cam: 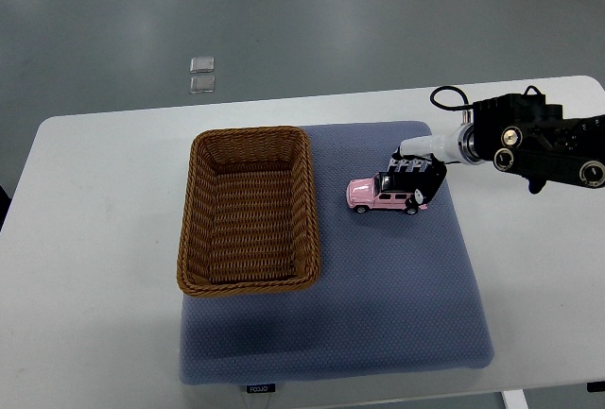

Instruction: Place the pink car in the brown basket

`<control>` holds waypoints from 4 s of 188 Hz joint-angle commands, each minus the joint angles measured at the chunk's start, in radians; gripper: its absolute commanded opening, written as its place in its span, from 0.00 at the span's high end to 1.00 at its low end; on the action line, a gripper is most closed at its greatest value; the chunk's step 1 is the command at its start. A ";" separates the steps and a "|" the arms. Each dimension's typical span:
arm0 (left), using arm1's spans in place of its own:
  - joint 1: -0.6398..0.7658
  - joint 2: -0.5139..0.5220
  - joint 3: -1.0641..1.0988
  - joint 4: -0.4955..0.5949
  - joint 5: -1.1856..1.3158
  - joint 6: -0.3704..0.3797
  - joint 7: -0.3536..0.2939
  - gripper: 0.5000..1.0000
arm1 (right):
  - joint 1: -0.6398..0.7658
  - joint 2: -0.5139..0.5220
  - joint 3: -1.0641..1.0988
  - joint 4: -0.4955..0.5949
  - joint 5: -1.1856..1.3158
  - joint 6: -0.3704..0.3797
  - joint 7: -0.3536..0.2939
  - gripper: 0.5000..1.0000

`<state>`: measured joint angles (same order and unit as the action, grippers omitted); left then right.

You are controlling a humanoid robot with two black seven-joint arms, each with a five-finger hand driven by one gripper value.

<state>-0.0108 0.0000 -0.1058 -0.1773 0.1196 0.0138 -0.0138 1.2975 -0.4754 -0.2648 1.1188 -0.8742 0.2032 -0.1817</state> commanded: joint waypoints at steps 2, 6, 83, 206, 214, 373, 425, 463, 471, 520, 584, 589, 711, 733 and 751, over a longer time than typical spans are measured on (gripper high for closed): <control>-0.001 0.000 0.000 0.001 0.000 0.000 0.000 0.00 | 0.019 -0.026 0.007 0.001 0.009 0.004 0.008 1.00; 0.000 0.000 0.000 0.001 0.000 0.000 0.000 0.00 | 0.023 -0.031 0.007 0.001 0.011 0.004 0.008 1.00; 0.000 0.000 0.000 0.001 0.000 0.000 0.000 0.00 | 0.166 -0.072 0.029 -0.002 0.021 0.012 0.031 1.00; 0.000 0.000 0.000 -0.001 0.000 0.000 0.000 0.00 | 0.160 0.348 0.082 -0.062 0.077 -0.004 0.036 1.00; 0.000 0.000 0.000 0.001 0.000 0.000 0.000 0.00 | 0.149 0.362 0.082 -0.073 0.075 -0.004 0.036 1.00; 0.000 0.000 0.000 -0.001 0.000 0.000 0.000 0.00 | 0.086 0.411 0.082 -0.119 0.083 -0.036 0.053 0.27; 0.000 0.000 0.000 -0.001 0.000 0.000 0.000 0.00 | 0.097 0.368 0.124 -0.120 0.087 -0.038 0.071 0.21; 0.000 0.000 0.000 -0.001 0.000 0.000 0.000 0.00 | 0.082 0.296 0.239 -0.122 0.089 -0.039 0.073 0.22; 0.000 0.000 0.000 0.001 0.000 0.000 0.000 0.00 | 0.066 0.273 0.274 -0.122 0.092 -0.041 0.073 0.22; 0.000 0.000 0.000 -0.001 0.000 0.000 0.000 0.00 | -0.024 0.115 0.444 -0.128 0.294 -0.039 0.074 0.22; 0.000 0.000 0.000 0.001 0.000 0.000 0.000 0.00 | -0.247 0.103 0.901 -0.254 0.632 -0.041 0.074 0.21; 0.000 0.000 0.000 -0.001 0.000 0.000 0.000 0.00 | -0.267 0.110 0.935 -0.274 0.641 -0.042 0.074 0.21; 0.000 0.000 0.000 -0.001 0.000 0.000 0.000 0.00 | -0.394 0.307 1.270 -0.645 0.865 -0.108 0.237 0.18; 0.000 0.000 0.000 0.001 0.000 0.000 0.000 0.00 | -0.397 0.302 1.266 -0.659 0.856 -0.100 0.286 0.18; 0.000 0.000 0.000 -0.001 0.000 0.002 0.000 0.00 | -0.408 0.296 1.222 -0.672 0.836 -0.091 0.300 0.18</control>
<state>-0.0107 0.0000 -0.1058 -0.1774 0.1196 0.0139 -0.0138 0.9010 -0.1742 0.9962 0.4608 -0.0205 0.1027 0.1007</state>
